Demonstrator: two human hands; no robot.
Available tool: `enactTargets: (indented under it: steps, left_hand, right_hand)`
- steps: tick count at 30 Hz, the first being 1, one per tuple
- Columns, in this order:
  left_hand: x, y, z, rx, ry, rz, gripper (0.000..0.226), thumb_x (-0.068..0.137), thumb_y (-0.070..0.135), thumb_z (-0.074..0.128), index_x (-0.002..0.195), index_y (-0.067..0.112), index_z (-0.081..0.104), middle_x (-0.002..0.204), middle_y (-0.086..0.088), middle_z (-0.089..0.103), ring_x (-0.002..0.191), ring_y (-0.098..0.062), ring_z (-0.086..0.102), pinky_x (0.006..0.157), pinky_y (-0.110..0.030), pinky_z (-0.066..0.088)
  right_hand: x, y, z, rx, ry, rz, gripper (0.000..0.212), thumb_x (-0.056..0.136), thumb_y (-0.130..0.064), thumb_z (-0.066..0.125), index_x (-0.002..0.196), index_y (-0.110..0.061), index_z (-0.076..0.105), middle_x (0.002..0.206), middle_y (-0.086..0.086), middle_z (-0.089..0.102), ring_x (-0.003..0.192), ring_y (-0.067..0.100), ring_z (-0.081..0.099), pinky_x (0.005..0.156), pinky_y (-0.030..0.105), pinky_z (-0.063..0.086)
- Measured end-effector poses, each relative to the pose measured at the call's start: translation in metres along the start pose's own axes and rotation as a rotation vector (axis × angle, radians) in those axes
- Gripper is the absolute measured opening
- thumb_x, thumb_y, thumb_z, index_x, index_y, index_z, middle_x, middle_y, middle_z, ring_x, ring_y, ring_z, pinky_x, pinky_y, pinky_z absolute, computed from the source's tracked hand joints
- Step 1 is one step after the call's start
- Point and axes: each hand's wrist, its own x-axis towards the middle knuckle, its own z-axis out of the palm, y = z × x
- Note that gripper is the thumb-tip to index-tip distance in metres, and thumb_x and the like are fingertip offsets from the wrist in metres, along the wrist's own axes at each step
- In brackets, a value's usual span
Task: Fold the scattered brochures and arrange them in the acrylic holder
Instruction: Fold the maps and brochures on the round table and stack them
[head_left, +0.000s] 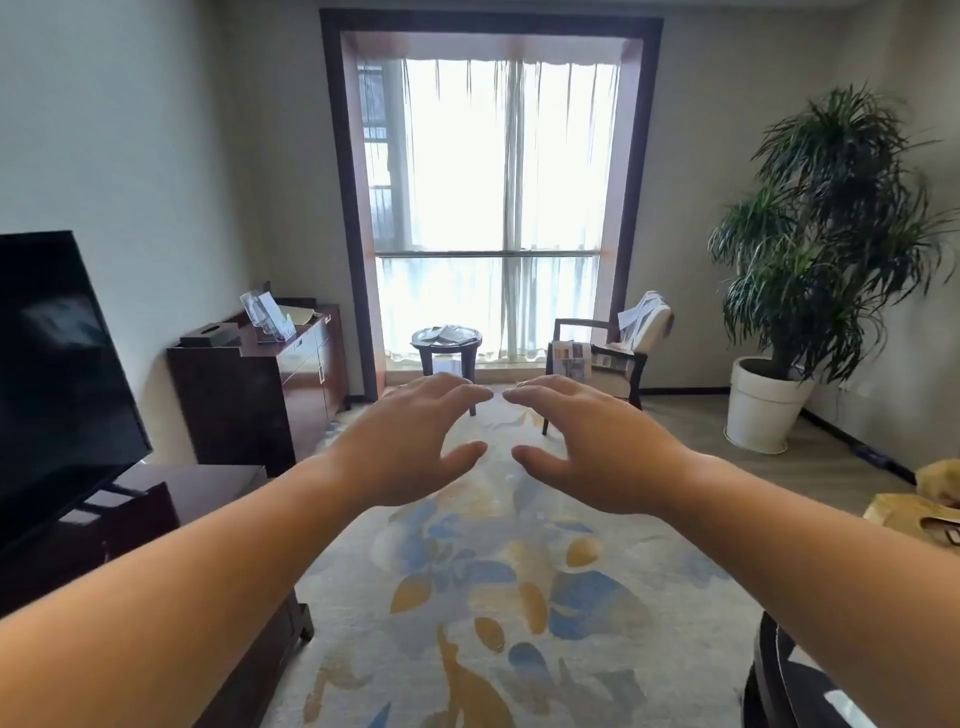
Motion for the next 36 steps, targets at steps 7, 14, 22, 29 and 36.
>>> enactTargets:
  steps: [7,14,22,29,36]
  left_hand:
    - [0.104,-0.023,0.046,0.019,-0.001,-0.057,0.056,0.092,0.054,0.052,0.143,0.036,0.037,0.148,0.007,0.044,0.129,-0.017,0.048,0.104,-0.036,0.041]
    - [0.190,-0.061,0.089,0.000,-0.010,-0.082,0.054,0.091,0.056,0.051,0.141,0.038,0.038,0.146,0.008,0.046,0.124,-0.015,0.052,0.100,-0.032,0.042]
    - [0.270,-0.146,0.153,-0.015,-0.026,-0.091,0.058,0.089,0.061,0.044,0.142,0.038,0.036,0.147,0.007,0.045,0.126,-0.019,0.052,0.101,-0.037,0.044]
    - [0.354,-0.257,0.189,-0.041,-0.008,-0.085,0.056,0.092,0.051,0.054,0.142,0.032,0.040,0.147,0.006,0.046,0.128,-0.019,0.050,0.104,-0.037,0.045]
    - [0.442,-0.351,0.228,-0.046,-0.019,-0.078,0.056,0.093,0.049,0.054,0.144,0.030,0.039,0.147,0.005,0.044,0.130,-0.018,0.047,0.106,-0.041,0.044]
  right_hand:
    - [0.065,0.105,0.009,0.033,0.029,-0.026,0.056,0.092,-0.055,0.053,0.144,-0.038,0.039,0.141,-0.012,0.049,0.117,0.008,0.053,0.083,0.016,0.033]
    - [0.125,0.190,0.029,0.055,0.035,-0.035,0.056,0.092,-0.054,0.053,0.144,-0.037,0.040,0.143,-0.011,0.048,0.119,0.009,0.053,0.086,0.020,0.035]
    - [0.231,0.256,0.083,0.063,-0.001,-0.018,0.056,0.092,-0.055,0.051,0.144,-0.036,0.040,0.144,-0.012,0.046,0.121,0.009,0.052,0.091,0.021,0.036]
    - [0.359,0.303,0.121,0.007,0.021,0.003,0.058,0.092,-0.054,0.051,0.145,-0.032,0.041,0.148,-0.012,0.044,0.126,0.012,0.050,0.090,0.023,0.033]
    - [0.477,0.370,0.160,0.017,-0.002,0.030,0.057,0.092,-0.054,0.052,0.145,-0.034,0.040,0.149,-0.013,0.043,0.100,0.001,0.050,0.088,0.023,0.033]
